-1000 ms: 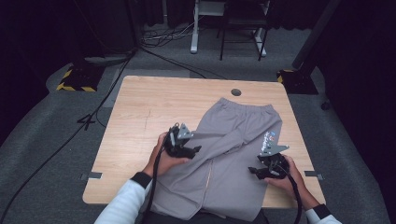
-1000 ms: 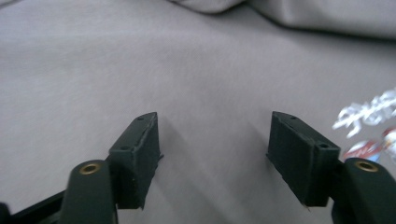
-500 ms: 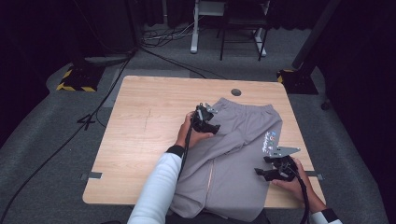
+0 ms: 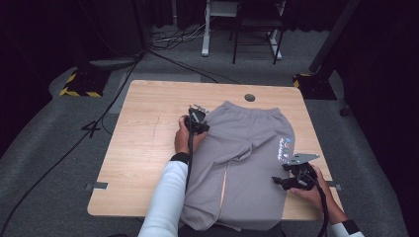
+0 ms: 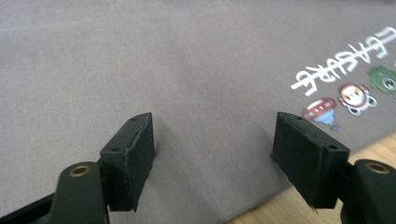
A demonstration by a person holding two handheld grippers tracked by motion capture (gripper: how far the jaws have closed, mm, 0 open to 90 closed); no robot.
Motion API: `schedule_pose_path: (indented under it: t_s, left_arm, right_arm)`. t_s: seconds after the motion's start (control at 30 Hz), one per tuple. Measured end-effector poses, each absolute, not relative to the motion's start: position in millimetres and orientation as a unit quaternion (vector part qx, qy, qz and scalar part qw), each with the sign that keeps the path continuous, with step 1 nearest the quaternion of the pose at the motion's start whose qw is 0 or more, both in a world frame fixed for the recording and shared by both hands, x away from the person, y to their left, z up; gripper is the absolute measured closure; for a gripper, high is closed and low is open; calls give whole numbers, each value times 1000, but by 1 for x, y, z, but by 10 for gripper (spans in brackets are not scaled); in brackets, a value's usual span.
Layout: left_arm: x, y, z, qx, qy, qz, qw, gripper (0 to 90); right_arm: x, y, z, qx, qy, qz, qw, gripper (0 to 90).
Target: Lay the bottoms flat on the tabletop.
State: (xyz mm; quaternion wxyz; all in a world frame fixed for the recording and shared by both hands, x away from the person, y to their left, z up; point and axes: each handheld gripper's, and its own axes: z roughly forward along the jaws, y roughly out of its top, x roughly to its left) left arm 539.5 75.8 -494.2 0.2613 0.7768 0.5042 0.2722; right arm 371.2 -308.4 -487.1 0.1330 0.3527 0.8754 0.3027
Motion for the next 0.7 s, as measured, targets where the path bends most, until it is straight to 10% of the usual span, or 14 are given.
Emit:
schedule_pose_path:
  t_s: [0.47, 0.7]
  left_arm:
    - [522, 179, -494, 732, 572, 271, 251, 406]
    - [459, 158, -464, 801, 426, 204, 367, 315]
  right_arm:
    - [373, -317, -482, 349, 888, 273, 127, 288]
    - [364, -297, -474, 325, 890, 291, 131, 328]
